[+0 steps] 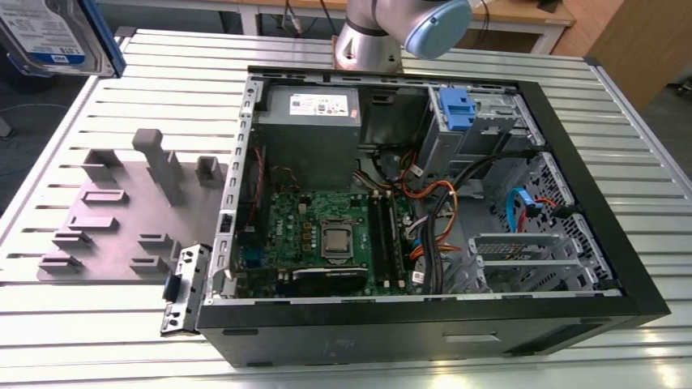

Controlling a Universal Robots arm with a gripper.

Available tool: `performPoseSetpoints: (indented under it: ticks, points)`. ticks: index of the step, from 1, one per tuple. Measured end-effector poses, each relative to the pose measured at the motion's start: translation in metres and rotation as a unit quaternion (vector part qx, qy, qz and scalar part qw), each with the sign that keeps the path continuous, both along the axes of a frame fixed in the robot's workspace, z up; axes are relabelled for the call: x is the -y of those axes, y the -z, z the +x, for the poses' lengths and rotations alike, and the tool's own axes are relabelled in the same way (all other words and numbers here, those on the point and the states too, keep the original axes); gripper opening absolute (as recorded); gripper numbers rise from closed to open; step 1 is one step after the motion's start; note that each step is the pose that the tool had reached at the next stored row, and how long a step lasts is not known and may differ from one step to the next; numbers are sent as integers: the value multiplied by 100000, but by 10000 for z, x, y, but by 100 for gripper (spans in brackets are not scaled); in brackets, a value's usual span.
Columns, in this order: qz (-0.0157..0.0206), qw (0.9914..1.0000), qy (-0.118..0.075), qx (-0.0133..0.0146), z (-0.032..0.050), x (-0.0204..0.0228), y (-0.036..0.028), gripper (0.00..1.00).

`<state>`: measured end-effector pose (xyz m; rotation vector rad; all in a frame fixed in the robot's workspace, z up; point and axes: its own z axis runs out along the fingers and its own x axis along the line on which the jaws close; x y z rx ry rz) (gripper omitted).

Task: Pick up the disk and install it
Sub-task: 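Pick up the disk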

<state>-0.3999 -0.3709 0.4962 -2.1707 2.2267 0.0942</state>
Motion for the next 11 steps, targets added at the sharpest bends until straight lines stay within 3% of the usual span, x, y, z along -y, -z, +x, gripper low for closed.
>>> performPoseSetpoints:
  ticks: [11]
  points:
    - [0, 100000, -1, 0, 12, 0, -29, 35]
